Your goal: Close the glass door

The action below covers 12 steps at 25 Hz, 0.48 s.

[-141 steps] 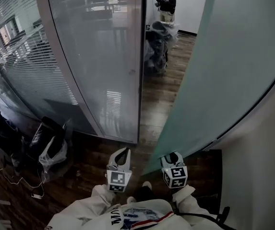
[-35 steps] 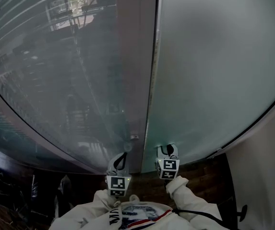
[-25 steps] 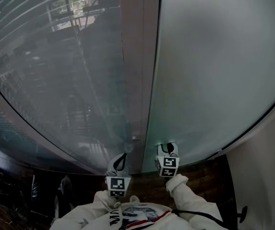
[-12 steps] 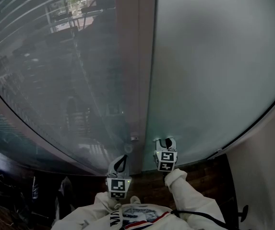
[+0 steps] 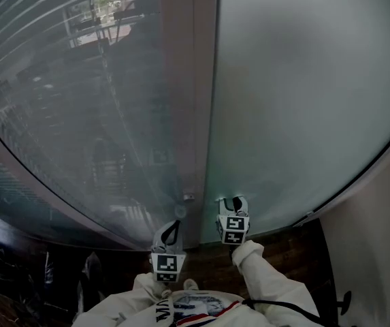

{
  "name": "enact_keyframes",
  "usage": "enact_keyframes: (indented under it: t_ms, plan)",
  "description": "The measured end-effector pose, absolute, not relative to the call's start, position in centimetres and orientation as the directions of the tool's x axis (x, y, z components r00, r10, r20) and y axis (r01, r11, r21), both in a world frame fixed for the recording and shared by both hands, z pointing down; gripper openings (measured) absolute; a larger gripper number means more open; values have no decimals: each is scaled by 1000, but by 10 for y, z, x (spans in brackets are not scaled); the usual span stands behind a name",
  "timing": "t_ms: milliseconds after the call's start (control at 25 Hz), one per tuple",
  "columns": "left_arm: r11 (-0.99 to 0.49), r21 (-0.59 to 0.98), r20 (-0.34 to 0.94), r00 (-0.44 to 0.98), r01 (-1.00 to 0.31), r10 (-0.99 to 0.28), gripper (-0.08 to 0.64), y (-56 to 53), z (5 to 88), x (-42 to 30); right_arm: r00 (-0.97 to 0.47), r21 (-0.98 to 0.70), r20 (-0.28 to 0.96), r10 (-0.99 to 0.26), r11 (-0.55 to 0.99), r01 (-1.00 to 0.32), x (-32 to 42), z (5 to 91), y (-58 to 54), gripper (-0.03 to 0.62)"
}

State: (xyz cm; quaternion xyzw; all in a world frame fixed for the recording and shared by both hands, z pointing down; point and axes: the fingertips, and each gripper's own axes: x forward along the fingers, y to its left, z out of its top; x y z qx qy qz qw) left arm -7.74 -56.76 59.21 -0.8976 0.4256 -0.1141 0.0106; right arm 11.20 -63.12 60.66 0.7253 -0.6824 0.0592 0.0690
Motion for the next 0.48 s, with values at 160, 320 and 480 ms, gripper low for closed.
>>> enact_keyframes:
  t_ms: [160,320,480]
  plan:
    - [-635,-112,199,608,-765,-768,2,-566,594,-79,64,20,182,-981,-62,-998,114,608,-632,120]
    - [-626,-108,206,599,-772,-774,2,-566,597,-85,77,25,176,-981,-74,-997,115,608,-632,120]
    - [-617,-112,208,589,-779,-781,2,-568,598,-88,77,24,171,-982,-74,-997,112,604,-632,121]
